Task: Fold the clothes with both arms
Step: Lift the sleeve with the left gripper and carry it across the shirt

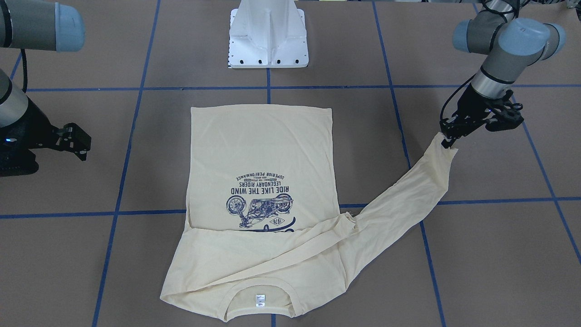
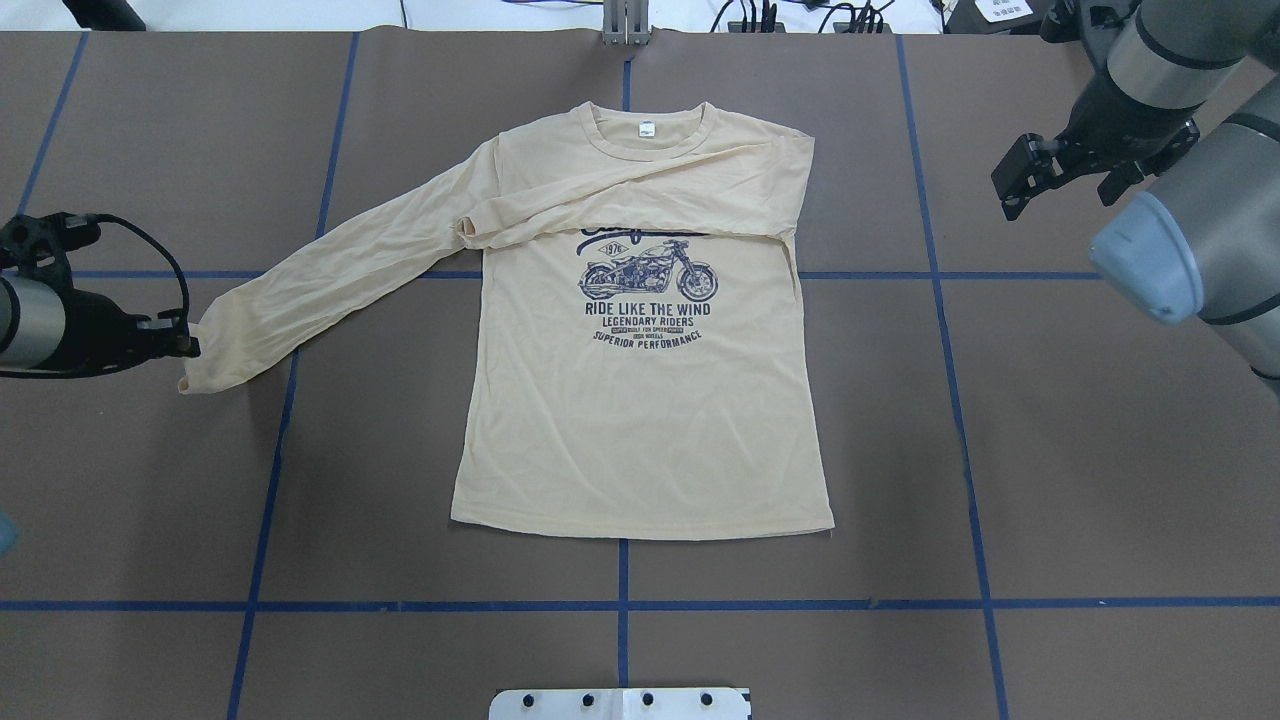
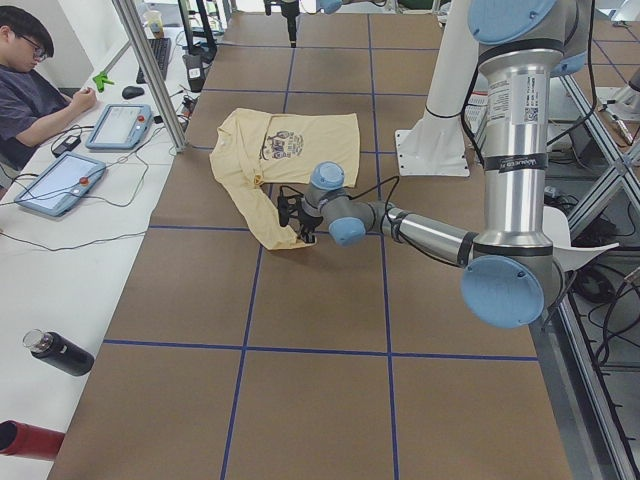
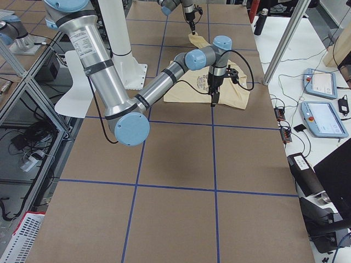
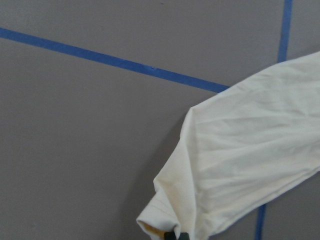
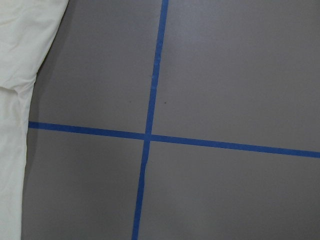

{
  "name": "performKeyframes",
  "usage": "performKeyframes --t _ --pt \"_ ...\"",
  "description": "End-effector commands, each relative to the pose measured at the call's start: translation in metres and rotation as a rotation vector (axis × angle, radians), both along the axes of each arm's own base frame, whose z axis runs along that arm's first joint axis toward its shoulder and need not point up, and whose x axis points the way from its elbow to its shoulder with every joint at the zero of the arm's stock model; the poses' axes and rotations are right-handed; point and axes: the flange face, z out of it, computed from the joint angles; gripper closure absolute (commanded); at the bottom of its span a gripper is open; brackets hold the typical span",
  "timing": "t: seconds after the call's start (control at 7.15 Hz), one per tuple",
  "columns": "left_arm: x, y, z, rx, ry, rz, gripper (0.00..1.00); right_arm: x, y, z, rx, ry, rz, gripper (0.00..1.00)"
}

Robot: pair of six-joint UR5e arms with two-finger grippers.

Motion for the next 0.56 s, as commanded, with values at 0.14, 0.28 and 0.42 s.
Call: performKeyframes --t 0.14,0.28,0.42 --pt "-0.069 -0.064 -0.099 0.004 0.212 0.026 1.00 0.046 0.006 0.052 0.015 0.031 -0.062 0.00" --pt "-0.082 -0.085 -0.154 -0.024 0.290 0.045 1.00 0.055 0.022 0.074 0.008 0.040 -0.086 0.00" --pt "-0.072 -0.101 -0.219 -0.082 0.356 0.043 1.00 0.064 0.041 0.085 0.003 0.044 -0.094 0.00"
